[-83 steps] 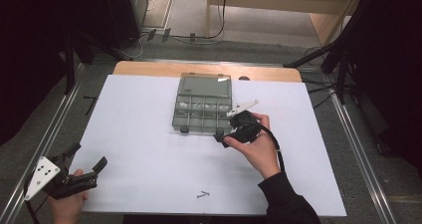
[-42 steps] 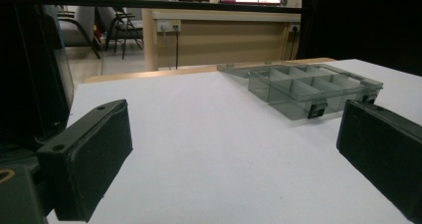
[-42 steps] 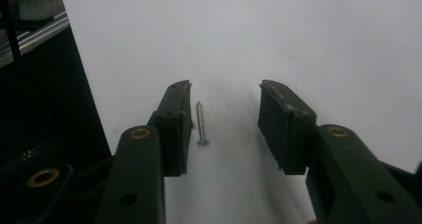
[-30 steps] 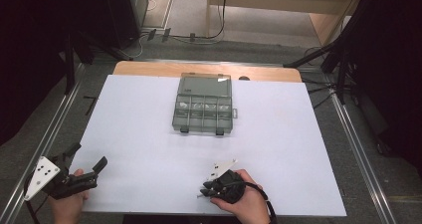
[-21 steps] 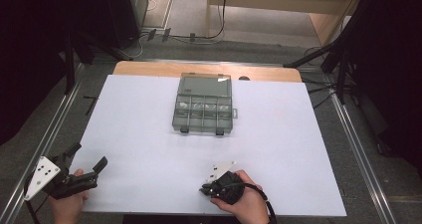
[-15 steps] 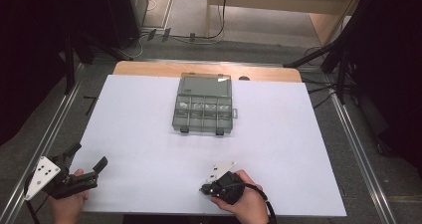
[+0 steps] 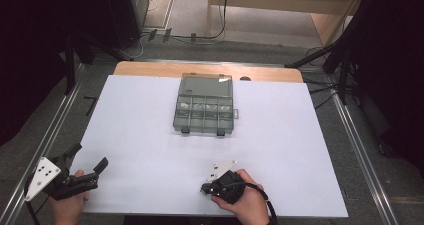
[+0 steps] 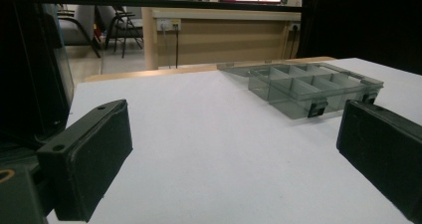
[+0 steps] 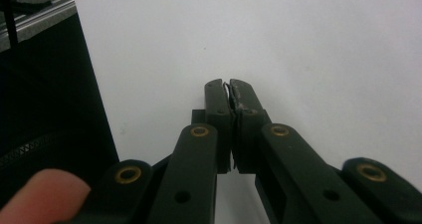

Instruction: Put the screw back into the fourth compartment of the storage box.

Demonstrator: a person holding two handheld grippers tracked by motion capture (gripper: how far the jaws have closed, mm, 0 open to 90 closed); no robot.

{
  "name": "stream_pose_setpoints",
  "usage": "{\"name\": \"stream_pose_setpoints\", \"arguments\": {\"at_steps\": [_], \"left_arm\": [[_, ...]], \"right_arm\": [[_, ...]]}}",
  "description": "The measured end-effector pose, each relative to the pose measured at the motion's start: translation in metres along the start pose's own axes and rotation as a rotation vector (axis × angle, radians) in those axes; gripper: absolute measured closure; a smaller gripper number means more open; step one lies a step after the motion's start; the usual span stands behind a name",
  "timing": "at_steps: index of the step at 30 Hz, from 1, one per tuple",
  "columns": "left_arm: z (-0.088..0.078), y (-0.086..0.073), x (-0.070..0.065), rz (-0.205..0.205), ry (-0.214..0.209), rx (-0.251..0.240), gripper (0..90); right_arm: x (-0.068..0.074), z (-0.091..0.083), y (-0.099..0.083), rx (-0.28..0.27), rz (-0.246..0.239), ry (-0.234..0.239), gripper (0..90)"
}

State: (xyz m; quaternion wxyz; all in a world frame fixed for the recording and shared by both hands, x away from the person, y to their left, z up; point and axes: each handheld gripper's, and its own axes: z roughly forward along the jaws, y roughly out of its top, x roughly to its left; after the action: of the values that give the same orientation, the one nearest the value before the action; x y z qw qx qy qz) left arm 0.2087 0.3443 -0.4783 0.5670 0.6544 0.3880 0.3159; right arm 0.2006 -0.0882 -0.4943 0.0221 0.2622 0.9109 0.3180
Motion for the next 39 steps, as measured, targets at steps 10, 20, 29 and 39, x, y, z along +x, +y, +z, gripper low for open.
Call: {"name": "stream_pose_setpoints", "arguments": {"at_steps": [10, 20, 29, 39], "left_arm": [[0.000, 0.000, 0.000, 0.001, 0.001, 0.001, 1.2], [0.000, 0.000, 0.000, 0.001, 0.001, 0.001, 1.2], [0.000, 0.000, 0.000, 0.000, 0.003, 0.001, 1.2], [0.000, 0.000, 0.000, -0.002, 0.003, 0.000, 1.2]], "right_arm": [[-0.007, -0.010, 0.006, -0.025, 0.014, -0.006, 89.7], [-0.016, -0.021, 0.011, -0.045, 0.026, -0.022, 89.7], [-0.030, -0.036, 0.021, -0.063, 0.036, -0.050, 89.8], [-0.047, -0.052, 0.035, -0.084, 0.050, -0.078, 89.8]]}}
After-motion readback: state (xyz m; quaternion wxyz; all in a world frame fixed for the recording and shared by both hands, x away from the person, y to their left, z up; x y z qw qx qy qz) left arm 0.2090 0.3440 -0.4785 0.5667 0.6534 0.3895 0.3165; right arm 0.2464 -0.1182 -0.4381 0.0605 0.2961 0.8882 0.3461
